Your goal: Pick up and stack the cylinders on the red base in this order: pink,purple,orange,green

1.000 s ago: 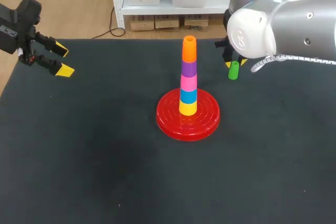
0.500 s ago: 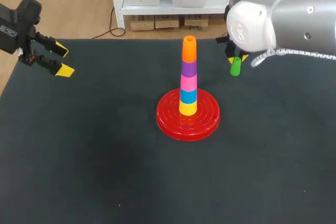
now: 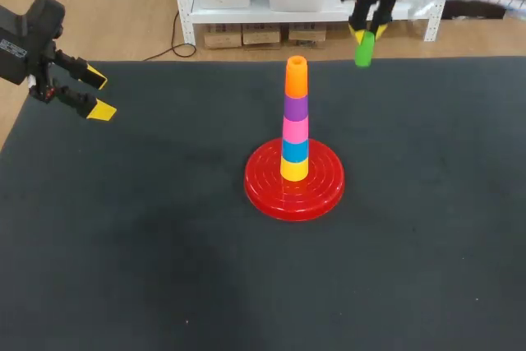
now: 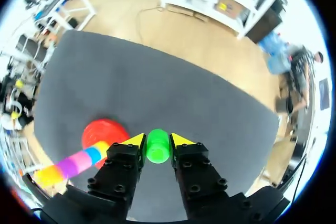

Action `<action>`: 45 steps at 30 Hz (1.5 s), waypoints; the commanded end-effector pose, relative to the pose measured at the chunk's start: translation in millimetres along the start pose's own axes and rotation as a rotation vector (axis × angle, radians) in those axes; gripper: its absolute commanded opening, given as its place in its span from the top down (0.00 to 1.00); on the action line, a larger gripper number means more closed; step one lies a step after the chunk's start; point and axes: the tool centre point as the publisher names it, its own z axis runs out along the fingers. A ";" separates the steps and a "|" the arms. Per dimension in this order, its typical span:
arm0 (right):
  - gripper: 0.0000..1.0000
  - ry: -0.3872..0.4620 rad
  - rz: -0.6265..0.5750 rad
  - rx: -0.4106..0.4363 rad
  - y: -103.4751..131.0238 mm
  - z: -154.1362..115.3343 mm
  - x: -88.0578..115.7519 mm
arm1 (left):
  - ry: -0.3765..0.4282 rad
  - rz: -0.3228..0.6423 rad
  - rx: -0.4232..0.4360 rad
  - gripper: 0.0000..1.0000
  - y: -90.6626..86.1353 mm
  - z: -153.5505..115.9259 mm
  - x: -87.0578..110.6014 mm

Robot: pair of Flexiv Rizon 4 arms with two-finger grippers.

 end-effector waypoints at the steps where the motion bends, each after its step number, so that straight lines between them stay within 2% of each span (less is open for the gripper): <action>1: 1.00 -0.028 -0.080 -0.018 15.1 -54.3 24.5 | -0.002 0.001 -0.002 0.00 -0.3 0.4 0.8; 9: 1.00 -0.054 -0.308 0.004 54.8 -108.8 36.4 | -0.002 0.001 -0.002 0.00 -0.3 0.4 0.8; 15: 1.00 -0.060 -0.447 0.016 82.8 -133.1 47.8 | -0.002 0.001 -0.002 0.00 -0.3 0.4 0.8; 29: 1.00 -0.005 -0.610 -0.003 134.2 -127.4 60.5 | -0.002 0.001 -0.002 0.00 -0.3 0.4 0.8; 45: 1.00 0.037 -0.720 -0.015 162.0 -125.7 71.4 | -0.002 0.001 -0.002 0.00 -0.3 0.4 0.8</action>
